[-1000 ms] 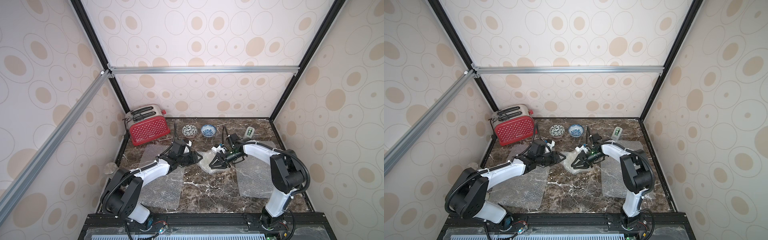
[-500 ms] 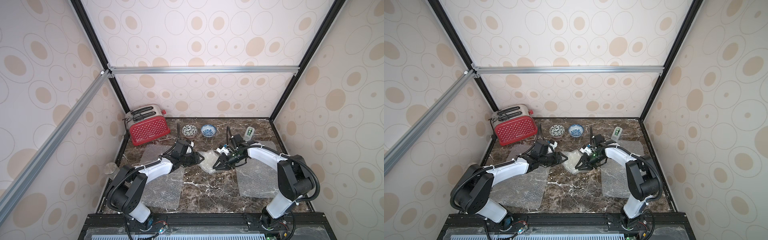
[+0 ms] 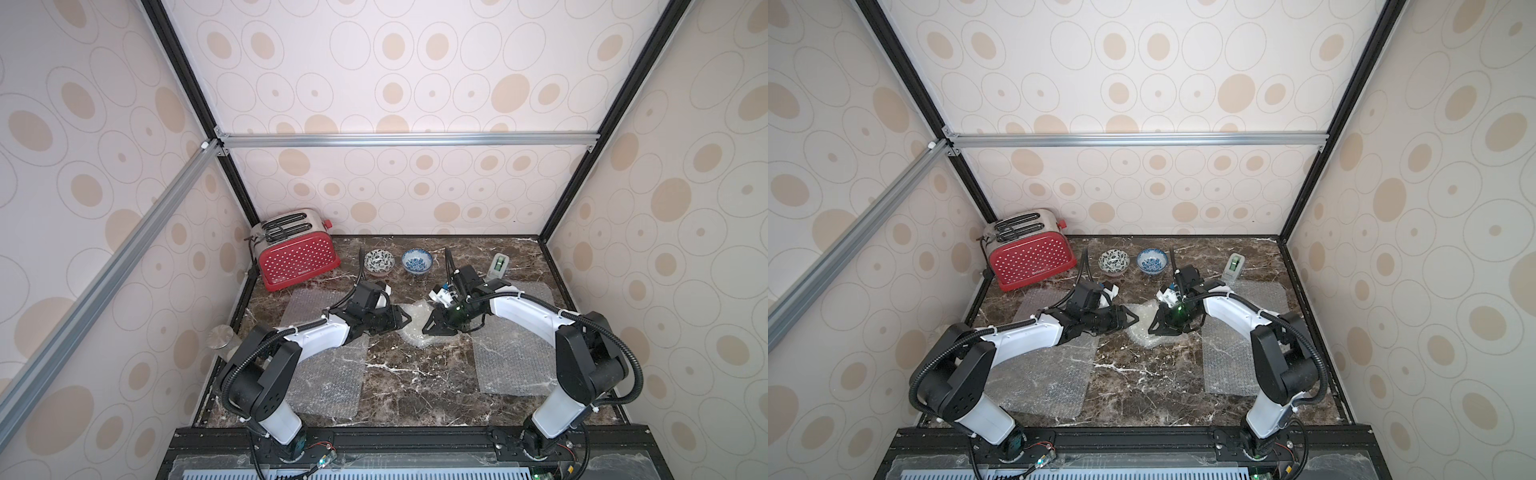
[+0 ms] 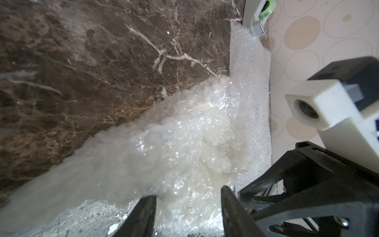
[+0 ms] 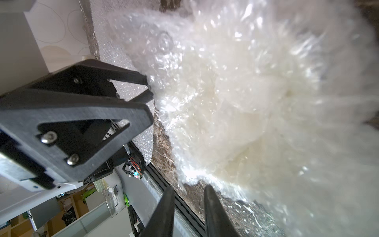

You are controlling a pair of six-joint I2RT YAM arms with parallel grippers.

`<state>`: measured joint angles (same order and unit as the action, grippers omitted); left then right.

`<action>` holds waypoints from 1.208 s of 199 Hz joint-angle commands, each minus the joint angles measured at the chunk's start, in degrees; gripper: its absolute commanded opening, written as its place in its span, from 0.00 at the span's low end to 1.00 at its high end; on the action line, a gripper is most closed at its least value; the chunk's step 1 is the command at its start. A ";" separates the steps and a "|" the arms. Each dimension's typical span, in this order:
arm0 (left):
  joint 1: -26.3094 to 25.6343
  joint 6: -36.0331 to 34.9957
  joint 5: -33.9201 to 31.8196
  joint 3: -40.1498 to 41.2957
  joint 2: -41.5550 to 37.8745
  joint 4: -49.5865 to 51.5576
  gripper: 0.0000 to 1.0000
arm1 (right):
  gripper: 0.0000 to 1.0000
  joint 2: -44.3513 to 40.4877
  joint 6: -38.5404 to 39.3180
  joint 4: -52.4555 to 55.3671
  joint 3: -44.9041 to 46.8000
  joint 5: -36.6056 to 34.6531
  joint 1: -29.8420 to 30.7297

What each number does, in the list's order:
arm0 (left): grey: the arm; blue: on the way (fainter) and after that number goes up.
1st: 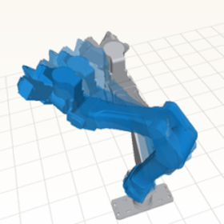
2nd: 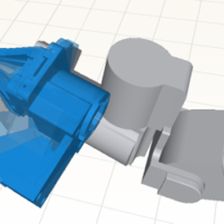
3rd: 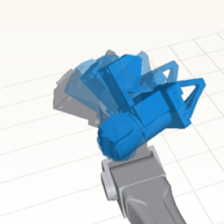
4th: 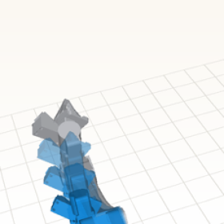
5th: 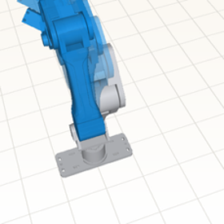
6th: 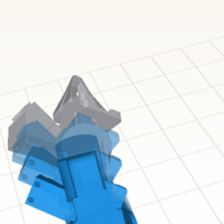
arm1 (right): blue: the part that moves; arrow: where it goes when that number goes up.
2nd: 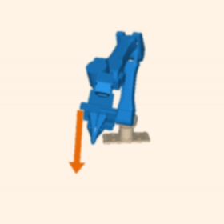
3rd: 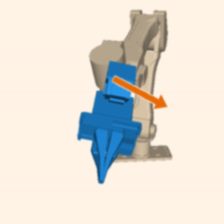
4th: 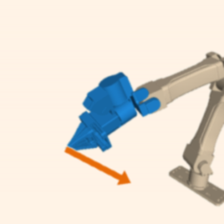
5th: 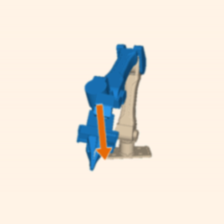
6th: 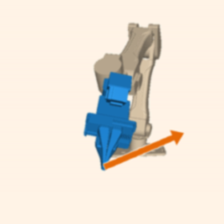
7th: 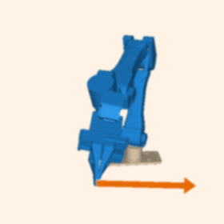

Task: Wrap bowls in bubble wrap
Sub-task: Stick the tape on the bubble wrap.

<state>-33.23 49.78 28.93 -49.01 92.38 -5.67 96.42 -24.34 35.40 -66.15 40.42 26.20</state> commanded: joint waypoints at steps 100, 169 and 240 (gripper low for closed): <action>-0.44 0.50 0.60 -1.61 0.61 -1.45 0.50 | 0.26 2.26 0.69 1.55 -3.15 -0.62 2.24; -0.45 0.60 0.63 -1.11 1.01 -1.98 0.50 | 0.09 3.06 -0.65 -0.23 -3.02 0.55 2.99; -0.46 0.05 -0.18 -1.15 2.55 -1.71 0.50 | 0.05 0.57 1.75 4.20 -3.13 3.79 0.64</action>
<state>-33.26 49.95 28.97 -49.01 93.47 -6.83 98.48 -23.97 36.97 -68.79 41.74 28.27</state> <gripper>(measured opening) 0.501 0.058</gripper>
